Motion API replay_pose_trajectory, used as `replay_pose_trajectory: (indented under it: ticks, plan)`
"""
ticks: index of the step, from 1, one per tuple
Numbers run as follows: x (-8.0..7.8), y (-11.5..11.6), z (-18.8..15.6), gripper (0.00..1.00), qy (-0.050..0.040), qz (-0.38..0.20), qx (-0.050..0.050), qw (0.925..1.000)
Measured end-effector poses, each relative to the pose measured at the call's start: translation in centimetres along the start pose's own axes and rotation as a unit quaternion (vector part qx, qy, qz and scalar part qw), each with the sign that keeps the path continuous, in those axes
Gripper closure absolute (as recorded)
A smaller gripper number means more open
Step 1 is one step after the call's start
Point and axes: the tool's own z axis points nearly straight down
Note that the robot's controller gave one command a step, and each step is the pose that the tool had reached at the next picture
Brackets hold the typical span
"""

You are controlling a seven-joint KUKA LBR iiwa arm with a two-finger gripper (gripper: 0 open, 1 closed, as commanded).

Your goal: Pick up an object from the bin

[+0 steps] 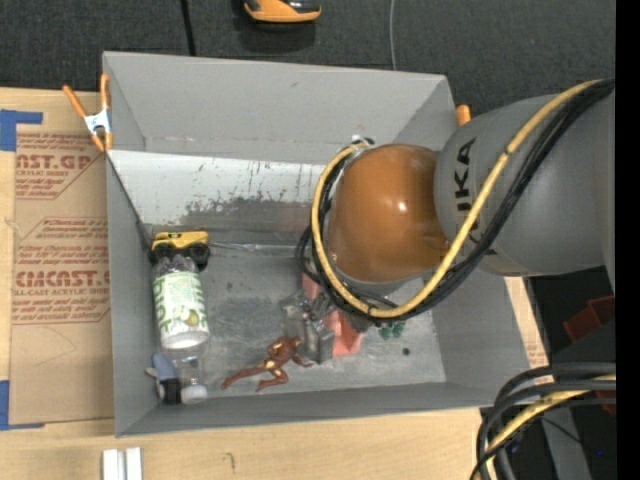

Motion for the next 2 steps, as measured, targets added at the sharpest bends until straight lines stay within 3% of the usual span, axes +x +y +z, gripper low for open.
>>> replay_pose_trajectory:
  ticks: [1, 2]
  plan:
    - [-1.9, 0.23, -1.25, 1.0, -0.0006, -0.014, 0.0, 0.9999]
    - [-1.8, 0.3, -1.47, 1.0, -0.0008, -0.015, 0.0, 0.9999]
